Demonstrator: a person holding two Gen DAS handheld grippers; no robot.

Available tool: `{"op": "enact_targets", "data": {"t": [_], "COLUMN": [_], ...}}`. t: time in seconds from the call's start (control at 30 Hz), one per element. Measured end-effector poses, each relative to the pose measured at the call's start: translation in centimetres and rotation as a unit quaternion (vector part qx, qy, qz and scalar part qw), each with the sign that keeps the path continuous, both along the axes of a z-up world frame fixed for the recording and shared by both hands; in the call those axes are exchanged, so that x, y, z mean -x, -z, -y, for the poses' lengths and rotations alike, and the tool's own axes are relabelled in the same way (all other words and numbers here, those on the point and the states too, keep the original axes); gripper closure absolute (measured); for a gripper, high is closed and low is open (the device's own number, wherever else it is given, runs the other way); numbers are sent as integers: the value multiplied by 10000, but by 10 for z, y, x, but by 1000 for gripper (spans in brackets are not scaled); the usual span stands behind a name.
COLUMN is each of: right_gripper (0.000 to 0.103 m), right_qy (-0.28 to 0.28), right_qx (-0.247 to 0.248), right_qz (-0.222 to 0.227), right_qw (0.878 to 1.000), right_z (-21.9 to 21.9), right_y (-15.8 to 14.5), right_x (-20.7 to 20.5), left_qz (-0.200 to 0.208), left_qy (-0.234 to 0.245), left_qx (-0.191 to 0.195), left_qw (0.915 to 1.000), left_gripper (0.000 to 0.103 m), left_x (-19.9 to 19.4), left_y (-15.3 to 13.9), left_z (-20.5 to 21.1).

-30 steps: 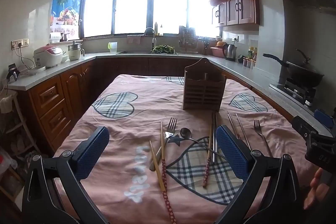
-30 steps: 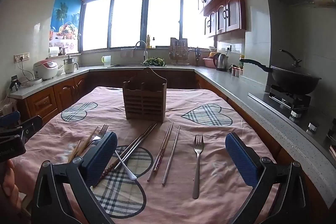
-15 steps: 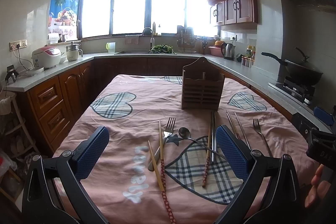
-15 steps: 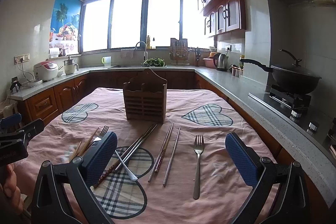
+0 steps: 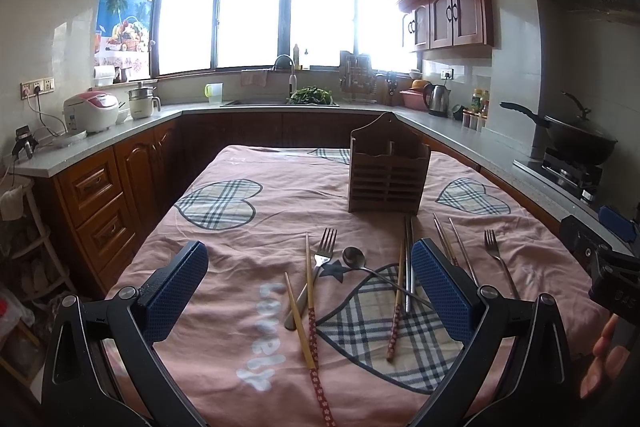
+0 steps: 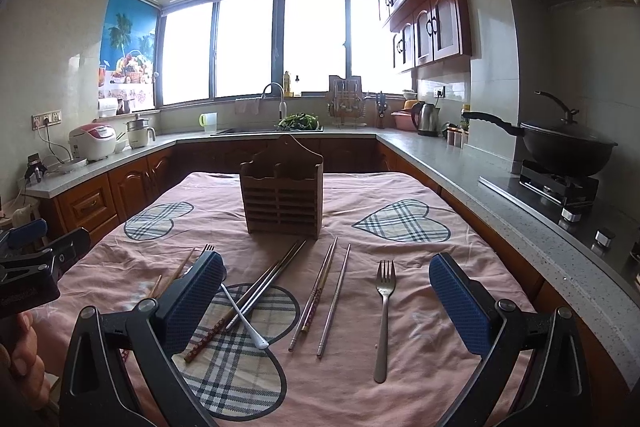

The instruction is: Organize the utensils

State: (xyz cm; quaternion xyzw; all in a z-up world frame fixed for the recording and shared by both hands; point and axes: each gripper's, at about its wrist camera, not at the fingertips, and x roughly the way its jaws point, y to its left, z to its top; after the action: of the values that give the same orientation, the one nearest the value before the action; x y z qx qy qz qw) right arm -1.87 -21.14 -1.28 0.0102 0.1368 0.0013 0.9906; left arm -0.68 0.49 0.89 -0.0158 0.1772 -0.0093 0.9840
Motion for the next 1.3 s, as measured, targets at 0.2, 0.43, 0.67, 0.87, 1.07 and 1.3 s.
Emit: {"op": "enact_targets", "data": {"t": [0.2,0.43,0.67,0.87,1.07,1.3], "right_gripper": [0,0,0,0,0,0], "right_qy": [-56,-79,-79,-75,-80,-134], "right_qx": [-116,-99,-98,-98,-111,-137], "right_qz": [160,154,140,139,105,20], "right_qw": [9998,9998,9998,9998,9999,9998], "right_z": [2,1,1,0,0,2], "right_y": [-3,-2,-3,-3,-1,4], "right_x": [5,5,5,4,3,-1], "left_qz": [75,78,77,60,37,-145], "left_qy": [-35,-52,-48,-45,-34,22], "left_qx": [-1,4,-4,5,11,71], "left_qw": [10000,10000,10000,10000,10000,9999], "left_gripper": [0,0,0,0,0,0], "left_x": [1,1,1,0,0,-11], "left_y": [-2,-4,-3,-5,-2,4], "left_z": [0,0,-1,-1,-2,-3]}}
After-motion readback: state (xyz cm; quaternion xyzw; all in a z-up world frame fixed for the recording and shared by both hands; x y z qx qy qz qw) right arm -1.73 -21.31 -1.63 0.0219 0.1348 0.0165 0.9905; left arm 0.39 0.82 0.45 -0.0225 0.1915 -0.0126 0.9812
